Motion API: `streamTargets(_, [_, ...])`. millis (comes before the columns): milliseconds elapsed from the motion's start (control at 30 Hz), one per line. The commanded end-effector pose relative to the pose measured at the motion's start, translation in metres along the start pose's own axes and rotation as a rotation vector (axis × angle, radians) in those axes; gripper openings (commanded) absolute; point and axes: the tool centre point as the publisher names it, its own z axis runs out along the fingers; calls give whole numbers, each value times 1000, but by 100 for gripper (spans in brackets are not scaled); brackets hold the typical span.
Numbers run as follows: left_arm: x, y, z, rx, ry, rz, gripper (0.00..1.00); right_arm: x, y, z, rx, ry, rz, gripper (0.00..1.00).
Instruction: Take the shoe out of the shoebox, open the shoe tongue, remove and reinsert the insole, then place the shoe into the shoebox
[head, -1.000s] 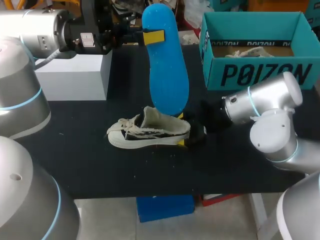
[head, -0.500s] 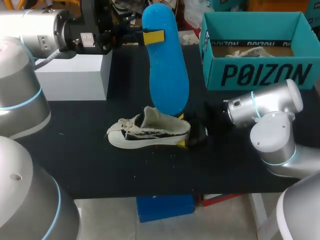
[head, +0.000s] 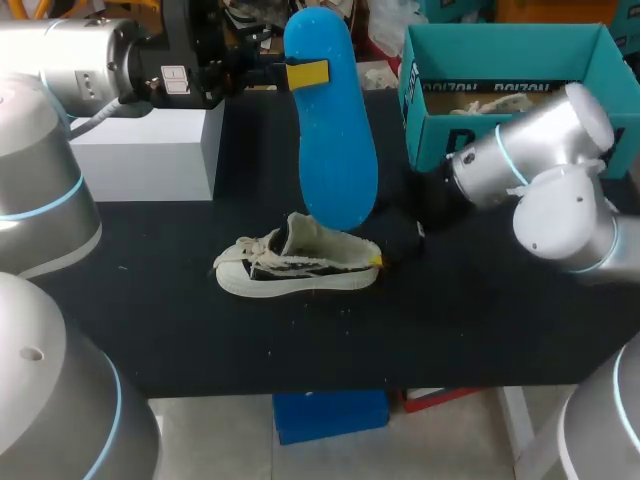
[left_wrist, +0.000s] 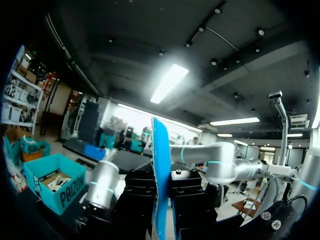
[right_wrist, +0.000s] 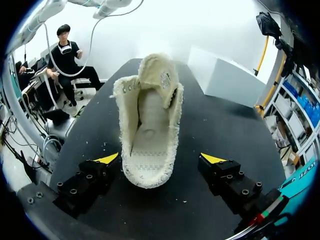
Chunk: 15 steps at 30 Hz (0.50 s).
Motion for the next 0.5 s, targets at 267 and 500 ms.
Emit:
streamTargets(267, [1, 1, 0, -2, -2, 0, 0, -19, 22, -2, 519, 58, -36, 100])
streamTargets(500, [1, 1, 0, -2, -2, 0, 0, -24, 32, 8, 590, 39, -46, 100])
